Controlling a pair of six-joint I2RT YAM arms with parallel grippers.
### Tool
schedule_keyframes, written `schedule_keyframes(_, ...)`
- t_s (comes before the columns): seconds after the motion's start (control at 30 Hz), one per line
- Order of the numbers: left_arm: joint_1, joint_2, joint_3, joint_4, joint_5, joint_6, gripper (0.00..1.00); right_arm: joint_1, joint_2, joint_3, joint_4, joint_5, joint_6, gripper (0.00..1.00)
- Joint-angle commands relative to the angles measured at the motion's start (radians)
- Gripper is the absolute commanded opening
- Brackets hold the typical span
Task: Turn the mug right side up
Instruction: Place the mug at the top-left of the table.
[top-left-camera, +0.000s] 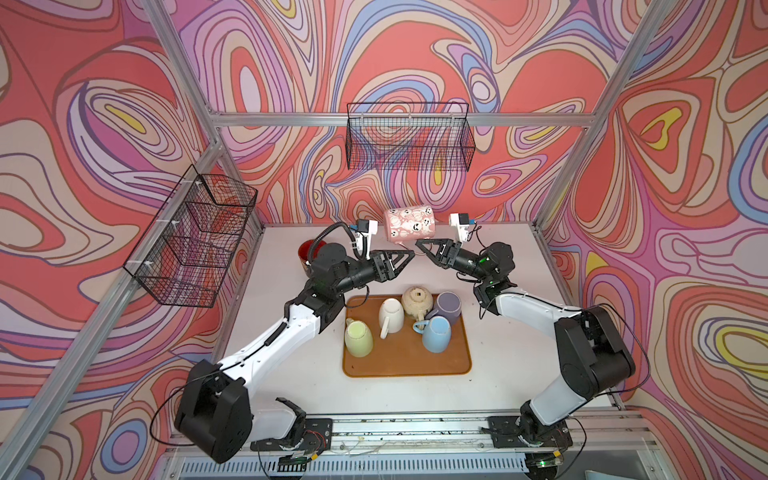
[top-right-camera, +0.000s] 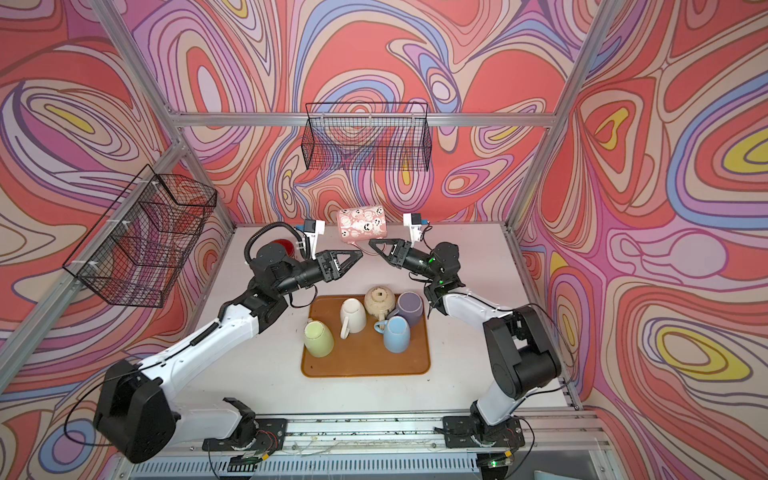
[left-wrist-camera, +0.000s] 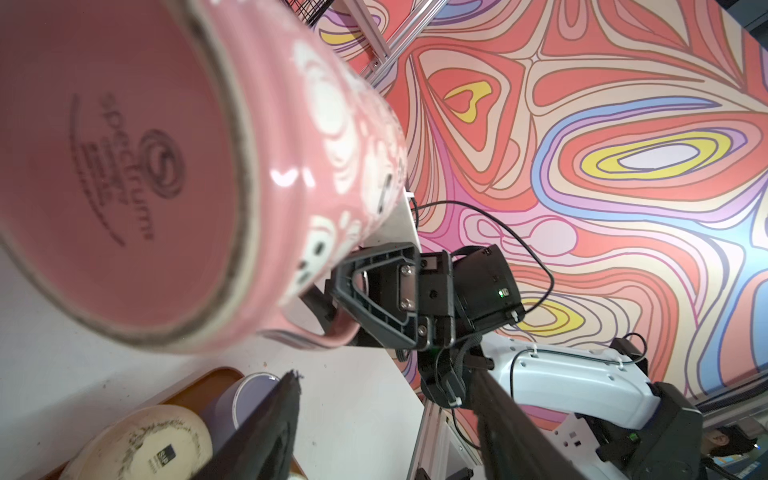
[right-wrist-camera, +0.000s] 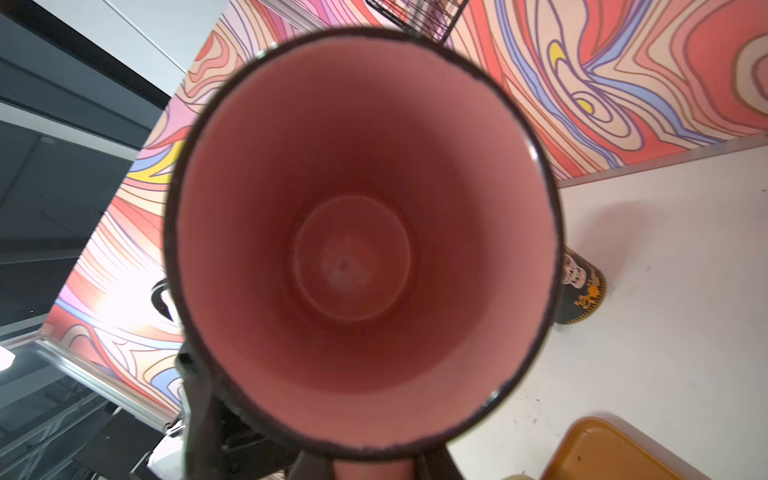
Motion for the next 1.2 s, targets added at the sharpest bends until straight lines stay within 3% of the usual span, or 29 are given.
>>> schedule_keyframes(0.0, -0.005, -0.108, -0.029, -0.18, -0.086, 0.117, 0.89, 0.0, -0.061, 0.054, -0.079, 0.044, -0.128, 0.0)
schedule_keyframes(0.1, -0.004, -0.219, -0.054, -0.332, -0.206, 0.166, 1.0, 0.033, -0.061, 0.128, -0.318, 0.089, -0.275, 0.0)
schedule_keyframes(0.27, -0.005, -0.375, -0.059, -0.633, -0.472, 0.216, 1.0, 0.153, 0.005, 0.335, -0.746, 0.283, -0.543, 0.0)
schedule_keyframes(0.43, -0.005, -0.395, 0.014, -0.971, -0.707, 0.192, 1.0, 0.238, 0.134, 0.517, -0.928, 0.46, -0.644, 0.0)
schedule_keyframes(0.7, -0.005, -0.401, 0.082, -1.263, -0.961, 0.085, 1.0, 0.337, 0.382, 0.811, -1.166, 0.708, -0.771, 0.0)
schedule_keyframes(0.8, -0.005, -0.44, 0.083, -1.312, -1.018, 0.067, 1.0, 0.359, 0.471, 0.916, -1.24, 0.775, -0.789, 0.0)
schedule_keyframes(1.17, -0.004, -0.505, 0.067, -1.415, -1.017, 0.201, 1.0, 0.468, 0.801, 1.366, -1.504, 1.073, -0.801, 0.0)
